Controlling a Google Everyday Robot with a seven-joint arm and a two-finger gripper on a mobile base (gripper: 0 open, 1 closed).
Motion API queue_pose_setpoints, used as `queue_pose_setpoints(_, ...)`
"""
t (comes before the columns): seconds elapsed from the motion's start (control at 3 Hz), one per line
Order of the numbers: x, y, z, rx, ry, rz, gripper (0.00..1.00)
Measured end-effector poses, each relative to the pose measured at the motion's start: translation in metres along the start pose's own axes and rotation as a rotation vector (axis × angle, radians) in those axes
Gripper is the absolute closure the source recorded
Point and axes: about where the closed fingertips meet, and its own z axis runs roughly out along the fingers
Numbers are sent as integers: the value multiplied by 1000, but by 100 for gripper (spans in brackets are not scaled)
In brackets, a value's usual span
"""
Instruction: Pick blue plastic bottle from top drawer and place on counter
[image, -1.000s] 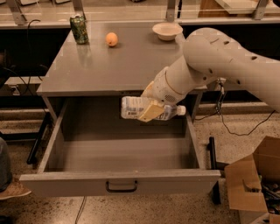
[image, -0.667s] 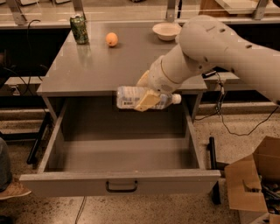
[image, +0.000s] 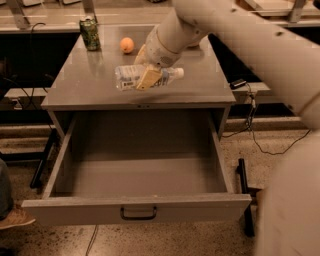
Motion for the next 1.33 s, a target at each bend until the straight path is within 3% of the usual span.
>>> queue_pose_setpoints(0.33,-7,-27,46,-72,-33,-19,100)
queue_pose_setpoints(0.67,-9,-48,73,-103,-66,-12,83)
queue_pose_setpoints(1.33,-7,-71,97,-120,-110,10,27)
